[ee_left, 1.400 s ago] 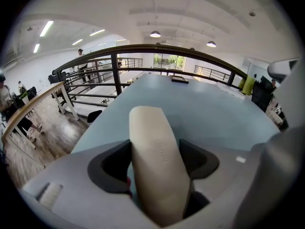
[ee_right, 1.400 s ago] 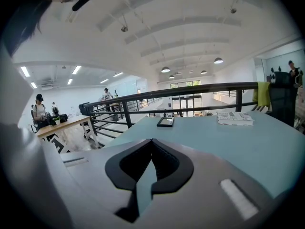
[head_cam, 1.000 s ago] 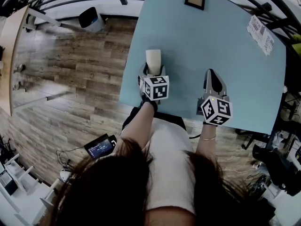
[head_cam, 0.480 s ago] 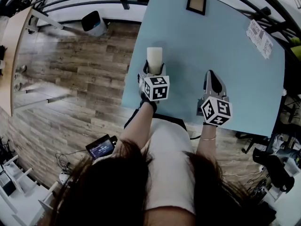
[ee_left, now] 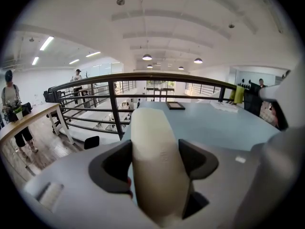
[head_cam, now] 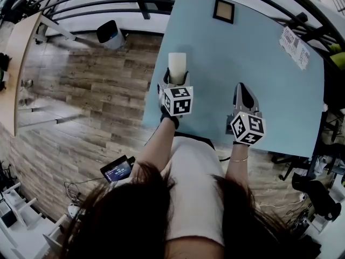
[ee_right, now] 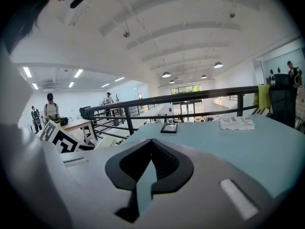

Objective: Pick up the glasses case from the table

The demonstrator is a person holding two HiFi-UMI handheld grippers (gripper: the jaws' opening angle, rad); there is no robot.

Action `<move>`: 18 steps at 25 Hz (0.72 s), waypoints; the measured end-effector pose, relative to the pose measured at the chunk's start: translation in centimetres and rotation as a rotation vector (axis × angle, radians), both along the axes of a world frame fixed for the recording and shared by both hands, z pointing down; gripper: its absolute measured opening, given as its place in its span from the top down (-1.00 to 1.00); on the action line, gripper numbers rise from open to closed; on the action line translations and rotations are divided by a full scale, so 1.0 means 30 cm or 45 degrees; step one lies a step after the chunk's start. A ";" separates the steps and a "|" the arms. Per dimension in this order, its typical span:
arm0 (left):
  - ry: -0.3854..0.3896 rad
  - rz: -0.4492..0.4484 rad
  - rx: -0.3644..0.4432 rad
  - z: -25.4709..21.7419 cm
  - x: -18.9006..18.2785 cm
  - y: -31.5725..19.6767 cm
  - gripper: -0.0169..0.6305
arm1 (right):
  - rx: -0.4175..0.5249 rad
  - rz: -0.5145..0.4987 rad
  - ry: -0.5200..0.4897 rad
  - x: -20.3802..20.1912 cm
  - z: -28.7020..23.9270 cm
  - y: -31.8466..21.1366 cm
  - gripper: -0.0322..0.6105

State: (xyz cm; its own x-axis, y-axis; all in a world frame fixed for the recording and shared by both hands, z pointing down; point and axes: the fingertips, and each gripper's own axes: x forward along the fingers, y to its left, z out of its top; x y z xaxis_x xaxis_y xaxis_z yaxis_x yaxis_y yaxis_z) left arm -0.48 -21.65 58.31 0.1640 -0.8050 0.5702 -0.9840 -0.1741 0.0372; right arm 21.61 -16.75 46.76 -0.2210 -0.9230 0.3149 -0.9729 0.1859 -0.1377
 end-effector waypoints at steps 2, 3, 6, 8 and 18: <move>0.008 0.001 0.031 -0.034 -0.008 -0.012 -0.16 | 0.010 0.005 -0.001 -0.003 -0.008 0.005 0.89; 0.010 0.003 0.049 -0.052 -0.011 -0.017 -0.16 | 0.015 0.007 -0.001 -0.003 -0.011 0.007 0.89; 0.019 0.014 0.100 -0.110 -0.013 -0.032 -0.15 | 0.030 0.009 -0.001 -0.002 -0.025 0.014 0.89; 0.026 0.027 0.139 -0.155 -0.015 -0.044 -0.15 | 0.042 0.010 -0.001 -0.004 -0.036 0.015 0.89; 0.044 0.090 0.332 -0.369 -0.040 -0.084 -0.14 | 0.105 0.005 -0.001 -0.034 -0.096 0.021 0.89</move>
